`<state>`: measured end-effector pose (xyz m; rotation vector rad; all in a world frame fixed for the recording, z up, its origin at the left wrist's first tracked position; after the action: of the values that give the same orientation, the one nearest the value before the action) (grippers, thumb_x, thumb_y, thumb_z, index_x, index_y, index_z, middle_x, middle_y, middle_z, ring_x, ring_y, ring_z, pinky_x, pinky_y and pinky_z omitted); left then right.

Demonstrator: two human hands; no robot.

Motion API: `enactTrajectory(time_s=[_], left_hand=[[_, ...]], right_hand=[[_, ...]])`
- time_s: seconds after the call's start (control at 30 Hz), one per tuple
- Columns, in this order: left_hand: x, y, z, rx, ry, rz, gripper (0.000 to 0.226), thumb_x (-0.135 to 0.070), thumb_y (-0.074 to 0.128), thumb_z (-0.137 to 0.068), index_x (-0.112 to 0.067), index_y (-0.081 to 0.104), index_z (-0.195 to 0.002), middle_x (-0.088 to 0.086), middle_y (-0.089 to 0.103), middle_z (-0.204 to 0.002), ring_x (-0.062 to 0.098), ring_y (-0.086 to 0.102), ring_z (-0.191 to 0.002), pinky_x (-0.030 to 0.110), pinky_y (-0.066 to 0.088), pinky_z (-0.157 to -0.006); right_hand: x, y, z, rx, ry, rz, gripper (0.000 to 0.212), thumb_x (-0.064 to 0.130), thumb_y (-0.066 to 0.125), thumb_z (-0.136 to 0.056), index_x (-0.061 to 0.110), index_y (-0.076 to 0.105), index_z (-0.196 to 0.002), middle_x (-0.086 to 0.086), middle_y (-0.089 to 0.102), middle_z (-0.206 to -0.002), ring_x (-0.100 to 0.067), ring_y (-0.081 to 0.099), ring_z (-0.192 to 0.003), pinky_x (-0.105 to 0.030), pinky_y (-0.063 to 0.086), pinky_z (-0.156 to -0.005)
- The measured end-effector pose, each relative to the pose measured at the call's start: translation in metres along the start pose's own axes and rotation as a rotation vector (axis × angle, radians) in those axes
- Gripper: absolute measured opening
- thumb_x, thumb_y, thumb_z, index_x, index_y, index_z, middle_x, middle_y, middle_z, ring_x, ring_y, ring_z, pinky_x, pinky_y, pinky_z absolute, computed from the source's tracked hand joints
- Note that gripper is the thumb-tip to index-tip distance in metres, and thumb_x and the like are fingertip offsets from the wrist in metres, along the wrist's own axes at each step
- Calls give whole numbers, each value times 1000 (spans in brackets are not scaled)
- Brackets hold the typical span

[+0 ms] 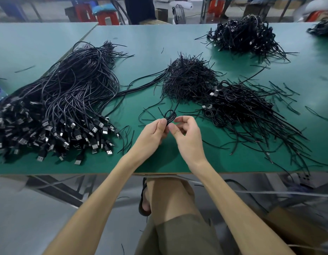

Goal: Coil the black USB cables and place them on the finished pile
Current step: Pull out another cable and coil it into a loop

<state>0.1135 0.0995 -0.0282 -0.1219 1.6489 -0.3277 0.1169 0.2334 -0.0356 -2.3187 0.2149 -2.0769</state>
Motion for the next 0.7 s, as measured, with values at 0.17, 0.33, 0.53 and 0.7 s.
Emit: enactTrajectory(time_s=[0.17, 0.33, 0.53, 0.7], left_hand=[[-2, -1, 0, 13, -55, 106, 45, -38, 35, -111, -18, 46, -72, -15, 36, -53, 4, 27, -45, 14, 26, -43], [-1, -5, 2, 21, -104, 141, 48, -37, 39, -109, -21, 48, -65, -11, 30, -53, 8, 20, -45, 18, 21, -41], [-3, -8, 3, 14, -116, 149, 49, -32, 40, -109, -23, 45, -61, -10, 31, -52, 9, 19, -45, 18, 20, -41], [-6, -11, 4, -14, -126, 175, 48, -25, 40, -107, -24, 43, -59, -8, 30, -54, 10, 18, -47, 19, 18, -41]], right_hand=[[2, -5, 0, 52, -21, -37, 24, 21, 70, -96, 19, 58, -117, -1, 73, -93, -7, 68, -89, -22, 51, -84], [5, -7, 3, 146, -64, -103, 34, 18, 70, -95, 26, 58, -125, -11, 70, -88, -26, 65, -87, -40, 51, -90], [7, -9, 1, 263, -101, -127, 35, 20, 71, -94, 27, 64, -128, 7, 59, -71, -13, 50, -73, -22, 41, -71], [10, -7, 2, 274, -77, -85, 34, 26, 73, -92, 23, 66, -125, 6, 61, -75, -12, 50, -74, -27, 43, -73]])
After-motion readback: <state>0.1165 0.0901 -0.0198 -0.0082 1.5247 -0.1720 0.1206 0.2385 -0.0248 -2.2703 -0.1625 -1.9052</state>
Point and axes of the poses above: each hand's wrist, its own z-axis away from the middle knuckle, its own y-axis out of the palm, x = y × z, the point moved 1 cm from there along -z, towards the middle knuckle
